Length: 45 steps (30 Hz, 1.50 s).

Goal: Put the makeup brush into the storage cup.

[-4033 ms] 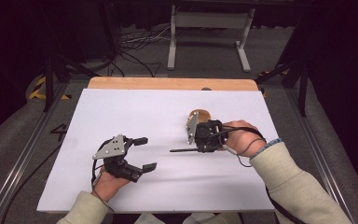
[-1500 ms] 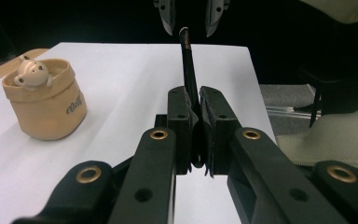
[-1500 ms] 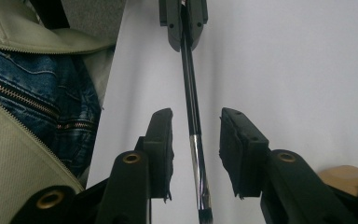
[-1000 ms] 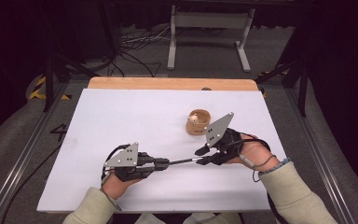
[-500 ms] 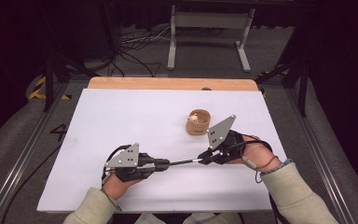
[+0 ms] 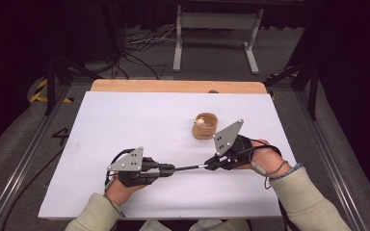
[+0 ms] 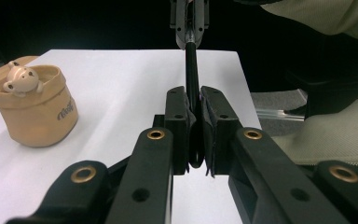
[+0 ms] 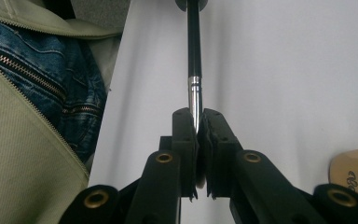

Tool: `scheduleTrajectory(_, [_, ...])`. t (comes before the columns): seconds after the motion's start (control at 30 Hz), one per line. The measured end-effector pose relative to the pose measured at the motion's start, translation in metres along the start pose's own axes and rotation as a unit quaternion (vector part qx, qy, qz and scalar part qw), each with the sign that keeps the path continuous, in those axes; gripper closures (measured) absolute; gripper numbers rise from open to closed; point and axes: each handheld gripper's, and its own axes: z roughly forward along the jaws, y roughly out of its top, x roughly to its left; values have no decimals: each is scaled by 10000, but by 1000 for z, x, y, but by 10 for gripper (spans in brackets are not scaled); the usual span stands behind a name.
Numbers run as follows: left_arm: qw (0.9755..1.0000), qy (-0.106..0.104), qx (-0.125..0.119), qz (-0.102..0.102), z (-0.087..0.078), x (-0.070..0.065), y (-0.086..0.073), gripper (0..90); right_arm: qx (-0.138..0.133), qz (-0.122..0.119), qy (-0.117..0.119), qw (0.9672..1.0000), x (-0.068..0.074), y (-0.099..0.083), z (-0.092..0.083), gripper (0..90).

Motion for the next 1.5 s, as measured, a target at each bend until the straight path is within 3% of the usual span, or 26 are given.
scheduleTrajectory(0.23, [10000, 44, -37, 7, 0, -1, 0, 769, 49, 8, 46, 10000, 1, 1, 0, 851])
scheduleTrajectory(0.37, [9998, 129, -118, -104, -4, 1, 1, 630, 40, 26, 45, 10000, 1, 1, -1, 851])
scheduleTrajectory(0.47, [9992, 277, -200, -216, -10, 2, 2, 474, 63, 46, -65, 9999, 0, 2, -7, 850])
scheduleTrajectory(0.53, [9990, 321, -217, -202, -12, 3, 2, 451, 65, 86, -109, 9999, -1, 3, -11, 850])
scheduleTrajectory(0.67, [9977, 505, -243, -374, -17, 2, 3, 325, 171, 183, -345, 9991, -6, 7, -26, 850])
scheduleTrajectory(0.83, [9971, 658, -235, -304, -17, -1, 4, 267, 168, 415, -620, 9971, -13, 11, -47, 850])
scheduleTrajectory(1.07, [9950, 899, -175, -407, -18, 0, 1, 201, 353, 833, -966, 9912, -23, 14, -67, 850])
scheduleTrajectory(1.27, [9932, 987, -264, -566, -24, 4, -3, 138, 513, 1192, -1229, 9839, -33, 14, -81, 850])
scheduleTrajectory(1.3, [9932, 987, -264, -566, -24, 4, -3, 124, 513, 1192, -1229, 9839, -33, 14, -81, 850])
scheduleTrajectory(1.37, [9926, 1032, -273, -586, -25, 4, -4, 106, 601, 1395, -1349, 9791, -37, 13, -86, 850])
scheduleTrajectory(1.4, [9924, 1051, -275, -586, -25, 4, -4, 106, 601, 1395, -1349, 9791, -37, 13, -86, 850])
scheduleTrajectory(1.43, [9920, 1068, -282, -606, -26, 4, -4, 95, 668, 1487, -1439, 9761, -40, 12, -89, 849])
scheduleTrajectory(1.5, [9915, 1117, -252, -616, -26, 5, -4, 92, 692, 1533, -1460, 9749, -41, 11, -90, 849])
